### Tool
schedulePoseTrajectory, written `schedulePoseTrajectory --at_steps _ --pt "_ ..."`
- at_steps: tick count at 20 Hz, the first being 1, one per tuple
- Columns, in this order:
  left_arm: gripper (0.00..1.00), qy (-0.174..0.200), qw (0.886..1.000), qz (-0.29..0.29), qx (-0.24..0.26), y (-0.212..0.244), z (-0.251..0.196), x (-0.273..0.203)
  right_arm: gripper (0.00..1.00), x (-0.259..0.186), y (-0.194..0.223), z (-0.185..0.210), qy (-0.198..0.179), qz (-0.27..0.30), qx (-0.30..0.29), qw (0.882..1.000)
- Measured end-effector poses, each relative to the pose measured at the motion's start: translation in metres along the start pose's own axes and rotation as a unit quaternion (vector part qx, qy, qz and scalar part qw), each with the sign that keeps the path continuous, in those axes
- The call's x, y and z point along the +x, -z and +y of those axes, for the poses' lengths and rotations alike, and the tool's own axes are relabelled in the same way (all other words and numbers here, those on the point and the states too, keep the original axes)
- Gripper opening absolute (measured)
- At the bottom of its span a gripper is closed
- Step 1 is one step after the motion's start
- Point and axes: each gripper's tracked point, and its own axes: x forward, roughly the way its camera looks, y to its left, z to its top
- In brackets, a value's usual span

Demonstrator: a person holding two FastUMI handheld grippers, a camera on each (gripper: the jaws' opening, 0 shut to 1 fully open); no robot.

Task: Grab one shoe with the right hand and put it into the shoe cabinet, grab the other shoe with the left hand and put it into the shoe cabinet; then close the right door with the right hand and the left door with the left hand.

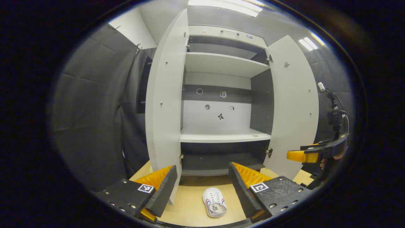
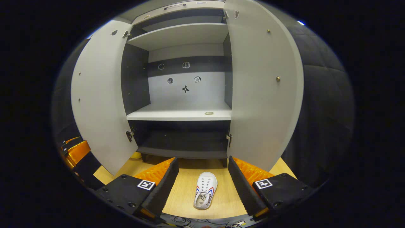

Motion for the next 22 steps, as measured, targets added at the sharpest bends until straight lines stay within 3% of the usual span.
schedulePoseTrajectory --at_steps 3,6,9,14,17,22 --pt "0.94 0.011 1.000 0.011 -0.004 0.010 -0.003 0.000 0.98 0.021 0.018 0.021 -0.033 0.028 0.030 0.999" --pt "0.94 0.021 0.999 0.020 -0.016 0.020 -0.008 -0.003 0.98 0.044 0.046 0.026 -0.042 0.058 0.038 0.997" --pt "0.94 0.030 0.998 0.038 -0.036 0.033 -0.017 -0.005 0.98 0.075 0.086 0.031 -0.036 0.099 0.044 0.993" --pt "0.94 0.035 0.998 0.053 -0.021 0.047 -0.023 -0.009 0.98 0.116 0.138 0.034 -0.035 0.172 0.057 0.983" --pt "0.94 0.053 0.996 0.062 -0.023 0.055 -0.028 -0.008 0.98 0.129 0.170 0.032 -0.039 0.212 0.043 0.976" --pt "0.94 0.043 0.996 0.069 -0.021 0.061 -0.019 -0.004 0.98 0.150 0.209 0.022 -0.021 0.251 0.013 0.968"
